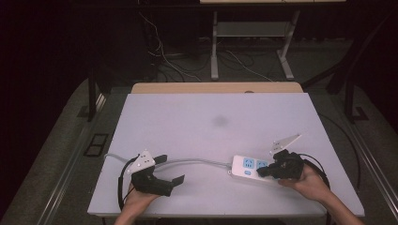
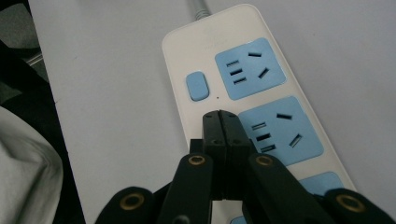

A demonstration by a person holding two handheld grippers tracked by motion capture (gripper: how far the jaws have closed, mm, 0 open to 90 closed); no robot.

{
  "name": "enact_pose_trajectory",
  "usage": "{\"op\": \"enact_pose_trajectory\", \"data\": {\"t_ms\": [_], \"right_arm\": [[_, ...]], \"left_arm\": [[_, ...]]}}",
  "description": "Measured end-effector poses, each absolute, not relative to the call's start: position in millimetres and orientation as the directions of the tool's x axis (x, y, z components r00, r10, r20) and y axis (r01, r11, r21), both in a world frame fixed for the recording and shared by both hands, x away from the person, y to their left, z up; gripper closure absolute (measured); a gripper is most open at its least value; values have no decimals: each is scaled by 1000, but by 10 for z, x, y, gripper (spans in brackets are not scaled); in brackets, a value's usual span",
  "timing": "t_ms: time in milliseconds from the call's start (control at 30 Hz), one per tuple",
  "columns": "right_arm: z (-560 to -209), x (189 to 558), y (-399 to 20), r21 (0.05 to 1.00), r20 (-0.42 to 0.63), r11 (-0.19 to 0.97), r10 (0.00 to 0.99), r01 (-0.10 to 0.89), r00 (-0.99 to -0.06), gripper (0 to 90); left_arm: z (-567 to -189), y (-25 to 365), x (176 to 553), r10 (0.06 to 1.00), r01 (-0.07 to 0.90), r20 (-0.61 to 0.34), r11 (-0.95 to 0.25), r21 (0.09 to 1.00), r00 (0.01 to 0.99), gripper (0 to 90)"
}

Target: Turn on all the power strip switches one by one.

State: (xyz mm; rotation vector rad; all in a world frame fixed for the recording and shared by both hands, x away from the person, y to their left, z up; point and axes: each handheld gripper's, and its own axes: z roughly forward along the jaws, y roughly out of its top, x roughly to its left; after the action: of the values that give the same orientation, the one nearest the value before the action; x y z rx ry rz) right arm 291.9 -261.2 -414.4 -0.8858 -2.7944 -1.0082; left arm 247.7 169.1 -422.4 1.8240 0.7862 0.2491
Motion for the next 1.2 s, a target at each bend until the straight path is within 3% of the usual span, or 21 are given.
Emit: {"op": "enact_pose_trajectory", "data": {"t_ms": [667,1200], "right_arm": [[-4111,2905,-2628,555,243,634,495,538,-834,900],[-3870,2920,-2621,579,224,631,485,516,-845,900]], "left_arm": [[-4220,1692,2478,618,392,-196,-198,898,761,0],[-4217,1695,2476,617,391,-197,-195,900,762,0]]}}
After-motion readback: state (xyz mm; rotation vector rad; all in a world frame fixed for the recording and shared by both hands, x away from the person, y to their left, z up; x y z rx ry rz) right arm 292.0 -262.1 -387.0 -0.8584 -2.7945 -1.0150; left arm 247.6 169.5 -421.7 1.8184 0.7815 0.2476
